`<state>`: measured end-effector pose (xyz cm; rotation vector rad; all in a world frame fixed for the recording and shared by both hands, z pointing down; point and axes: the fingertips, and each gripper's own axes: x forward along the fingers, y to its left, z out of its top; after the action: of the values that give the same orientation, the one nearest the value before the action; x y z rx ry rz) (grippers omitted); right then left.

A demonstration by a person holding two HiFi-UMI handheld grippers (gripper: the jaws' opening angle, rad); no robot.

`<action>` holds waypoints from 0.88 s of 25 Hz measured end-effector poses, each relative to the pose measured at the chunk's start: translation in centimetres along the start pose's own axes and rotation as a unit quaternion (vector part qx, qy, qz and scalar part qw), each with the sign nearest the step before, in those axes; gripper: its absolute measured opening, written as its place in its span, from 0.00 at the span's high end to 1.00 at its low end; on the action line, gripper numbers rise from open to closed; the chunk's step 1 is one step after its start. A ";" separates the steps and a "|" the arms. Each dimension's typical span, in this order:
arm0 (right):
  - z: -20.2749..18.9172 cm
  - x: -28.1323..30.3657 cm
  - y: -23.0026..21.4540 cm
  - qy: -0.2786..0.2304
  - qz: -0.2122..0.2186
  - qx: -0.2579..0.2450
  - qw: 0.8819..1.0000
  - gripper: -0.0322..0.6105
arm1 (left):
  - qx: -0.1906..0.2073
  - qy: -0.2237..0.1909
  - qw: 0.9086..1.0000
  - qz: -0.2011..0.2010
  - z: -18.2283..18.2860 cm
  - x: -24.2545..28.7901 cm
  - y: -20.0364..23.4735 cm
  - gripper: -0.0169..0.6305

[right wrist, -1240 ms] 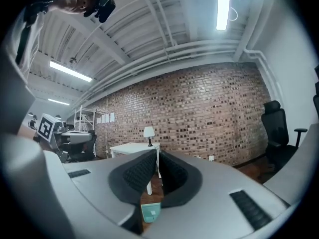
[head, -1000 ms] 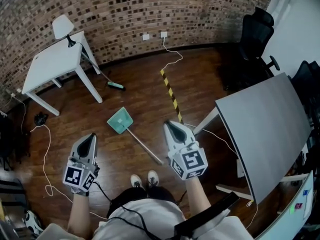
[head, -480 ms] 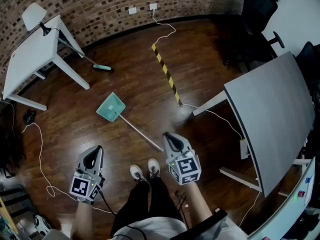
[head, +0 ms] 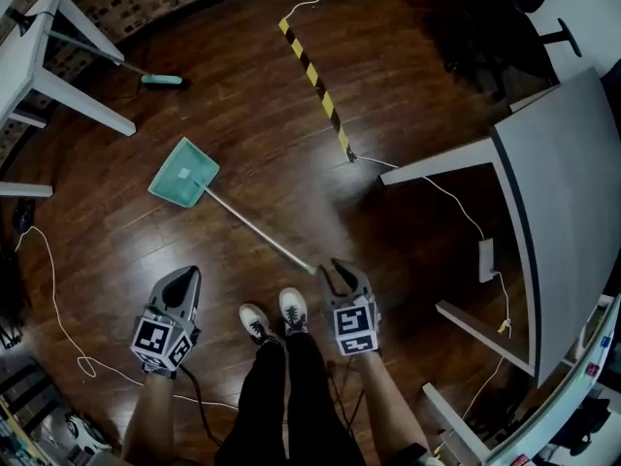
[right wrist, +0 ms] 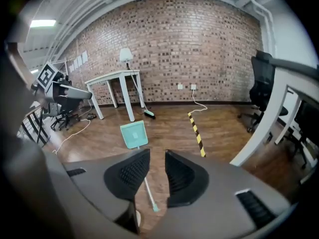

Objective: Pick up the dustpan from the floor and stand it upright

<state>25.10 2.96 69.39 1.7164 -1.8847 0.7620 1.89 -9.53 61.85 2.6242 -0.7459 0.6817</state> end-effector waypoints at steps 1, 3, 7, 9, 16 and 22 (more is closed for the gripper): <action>-1.7 1.1 -0.2 0.007 0.002 0.010 1.000 0.79 | 0.004 0.010 1.000 -0.009 -1.5 1.1 0.0 0.96; -5.2 3.6 -0.5 0.016 0.006 0.022 1.000 0.73 | 0.004 0.021 1.000 -0.022 -4.7 3.2 0.3 0.96; -12.4 8.8 -0.7 0.037 0.002 0.013 0.999 0.73 | -0.065 0.024 0.997 -0.018 -10.9 7.1 2.0 0.96; -16.3 11.1 -0.4 0.051 -0.003 0.005 0.999 0.73 | -0.076 0.026 0.996 -0.025 -13.8 8.9 2.0 0.96; -30.2 17.5 1.7 0.136 0.030 -0.007 0.990 0.59 | -0.078 0.058 0.991 -0.097 -24.3 14.7 0.5 0.96; -37.7 21.9 1.4 0.169 0.034 -0.038 0.984 0.57 | -0.101 0.076 0.986 -0.105 -31.1 17.4 1.4 0.96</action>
<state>20.74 12.78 111.70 1.3821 -1.7184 0.9307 3.12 -4.37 97.06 2.3906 -0.4591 0.6953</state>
